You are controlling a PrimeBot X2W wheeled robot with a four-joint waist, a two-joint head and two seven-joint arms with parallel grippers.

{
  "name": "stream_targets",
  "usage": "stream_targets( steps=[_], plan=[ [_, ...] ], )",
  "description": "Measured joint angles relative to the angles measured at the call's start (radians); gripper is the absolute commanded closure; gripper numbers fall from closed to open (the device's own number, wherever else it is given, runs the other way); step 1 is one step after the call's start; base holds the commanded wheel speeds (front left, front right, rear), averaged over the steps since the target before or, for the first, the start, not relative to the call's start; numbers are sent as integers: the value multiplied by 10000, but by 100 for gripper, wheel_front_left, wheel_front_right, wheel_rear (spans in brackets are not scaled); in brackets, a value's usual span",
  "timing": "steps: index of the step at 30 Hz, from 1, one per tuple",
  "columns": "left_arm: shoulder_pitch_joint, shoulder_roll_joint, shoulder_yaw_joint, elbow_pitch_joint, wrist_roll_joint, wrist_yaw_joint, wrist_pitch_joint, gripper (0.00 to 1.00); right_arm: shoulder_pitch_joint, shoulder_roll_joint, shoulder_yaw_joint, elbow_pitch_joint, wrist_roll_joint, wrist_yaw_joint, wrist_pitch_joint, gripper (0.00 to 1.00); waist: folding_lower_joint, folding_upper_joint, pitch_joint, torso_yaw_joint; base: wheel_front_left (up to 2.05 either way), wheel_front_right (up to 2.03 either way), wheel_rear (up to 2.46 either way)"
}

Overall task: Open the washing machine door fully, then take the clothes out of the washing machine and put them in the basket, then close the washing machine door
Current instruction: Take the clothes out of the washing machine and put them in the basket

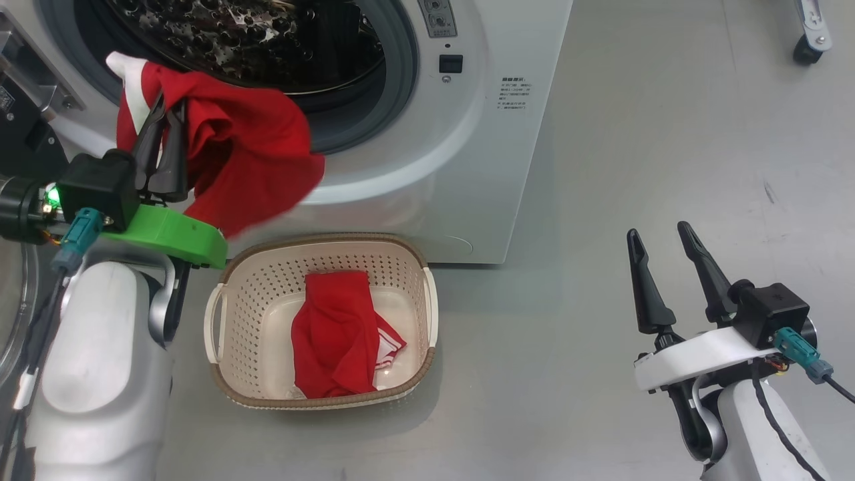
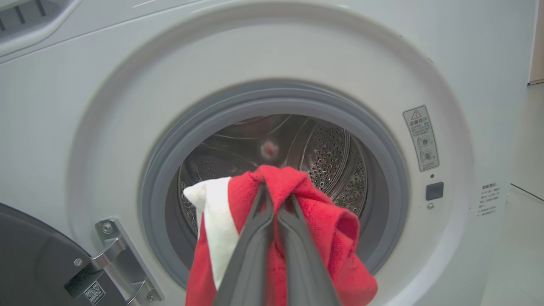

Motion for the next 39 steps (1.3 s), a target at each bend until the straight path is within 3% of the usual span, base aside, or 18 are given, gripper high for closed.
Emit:
stream_targets(
  steps=[19,39],
  plan=[
    [1857,48,-598,-247,19,-90,242,100,-1,-29,125,-180,4,0,0,0,0,0,410,-250,0,0,0],
    [1971,242,-928,293,109,-140,844,100,-281,-38,376,-422,4,0,0,0,0,0,1702,-864,0,0,0]
  ],
)
